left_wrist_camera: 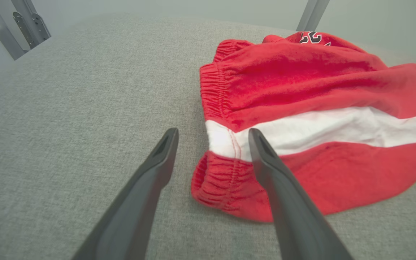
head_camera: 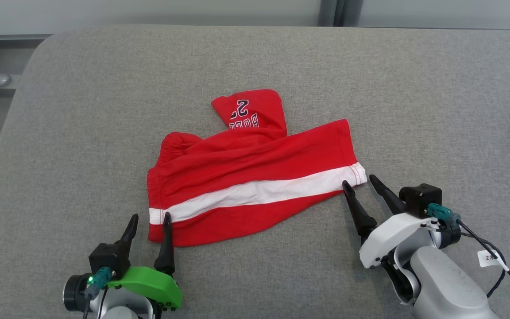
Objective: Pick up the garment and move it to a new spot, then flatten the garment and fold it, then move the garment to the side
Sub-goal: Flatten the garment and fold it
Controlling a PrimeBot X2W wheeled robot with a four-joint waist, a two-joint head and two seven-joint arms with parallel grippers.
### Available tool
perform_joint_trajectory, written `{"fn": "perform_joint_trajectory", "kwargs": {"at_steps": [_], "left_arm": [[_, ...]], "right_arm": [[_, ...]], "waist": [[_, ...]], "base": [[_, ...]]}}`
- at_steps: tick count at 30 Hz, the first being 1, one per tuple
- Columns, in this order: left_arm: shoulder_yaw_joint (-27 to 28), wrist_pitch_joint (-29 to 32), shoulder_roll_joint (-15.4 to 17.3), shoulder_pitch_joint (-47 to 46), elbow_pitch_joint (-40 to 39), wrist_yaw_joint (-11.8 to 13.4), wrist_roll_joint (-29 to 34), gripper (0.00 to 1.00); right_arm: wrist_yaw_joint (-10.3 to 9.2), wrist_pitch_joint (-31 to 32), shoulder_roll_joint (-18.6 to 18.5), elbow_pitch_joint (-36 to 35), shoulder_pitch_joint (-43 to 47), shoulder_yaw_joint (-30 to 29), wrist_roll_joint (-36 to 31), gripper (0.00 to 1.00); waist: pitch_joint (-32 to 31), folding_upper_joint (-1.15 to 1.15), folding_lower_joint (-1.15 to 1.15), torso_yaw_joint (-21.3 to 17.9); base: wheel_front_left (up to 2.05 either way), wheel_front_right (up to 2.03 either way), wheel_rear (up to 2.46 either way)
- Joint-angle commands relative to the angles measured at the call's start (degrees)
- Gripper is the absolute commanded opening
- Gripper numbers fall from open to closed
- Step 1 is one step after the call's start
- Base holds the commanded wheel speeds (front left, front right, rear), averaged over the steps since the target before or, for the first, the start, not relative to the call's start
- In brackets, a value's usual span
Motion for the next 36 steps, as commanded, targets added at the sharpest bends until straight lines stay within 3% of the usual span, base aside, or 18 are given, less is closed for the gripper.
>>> {"fn": "perform_joint_trajectory", "kwargs": {"at_steps": [1, 19, 21, 22, 23, 28, 32, 36], "left_arm": [[-0.3, 0.1, 0.2, -0.8, -0.2, -0.2, -0.6, 1.0], [-2.2, 0.1, 0.2, -1.3, -0.7, -1.1, -0.9, 1.0], [-2.3, 0.1, 0.2, -1.2, -0.7, -1.1, -1.1, 1.0], [-2.4, 0.1, 0.2, -1.2, -0.7, -1.1, -1.1, 1.0], [-2.5, 0.1, 0.2, -1.2, -0.7, -1.2, -1.1, 1.0], [-2.9, 0.1, 0.2, -1.4, -0.6, -1.7, -1.3, 1.0], [-3.5, 0.1, 0.2, -1.9, 0.1, -2.2, -2.3, 1.0], [-3.7, 0.1, 0.2, -2.3, 0.6, -2.5, -2.2, 1.0]], "right_arm": [[-0.03, -0.1, -0.5, 0.4, -1.0, 0.3, 0.9, 1.0], [-0.03, -0.1, -2.2, 3.1, -4.1, 3.8, 5.4, 0.98], [-0.03, -0.1, -2.3, 3.1, -4.1, 4.1, 5.8, 0.84], [-0.03, -0.1, -2.4, 3.1, -4.1, 4.3, 6.0, 0.59], [-0.03, -0.1, -2.5, 3.3, -4.0, 4.4, 6.2, 0.5], [-0.03, -0.1, -2.9, 4.0, -4.5, 5.4, 7.4, 0.39], [-0.03, -0.1, -3.1, 4.4, -5.3, 5.9, 7.8, 0.04], [-0.04, -0.1, -3.3, 4.1, -5.4, 6.2, 7.5, 0.0]], "waist": [[0.3, 0.0, 0.0, 0.5], [1.1, 0.0, 0.0, 1.9], [1.1, 0.0, 0.0, 2.0], [1.0, 0.0, 0.0, 2.0], [1.0, 0.0, 0.0, 2.1], [1.1, 0.0, 0.0, 2.2], [1.4, 0.0, 0.0, 2.3], [1.5, 0.0, 0.0, 2.3]], "base": [[0.0, 0.0, 0.0], [0.0, 0.0, 0.0], [0.0, 0.0, 0.0], [0.0, 0.0, 0.0], [0.0, 0.0, 0.0], [0.0, 0.0, 0.0], [0.0, 0.0, 0.0], [0.0, 0.0, 0.0]]}}
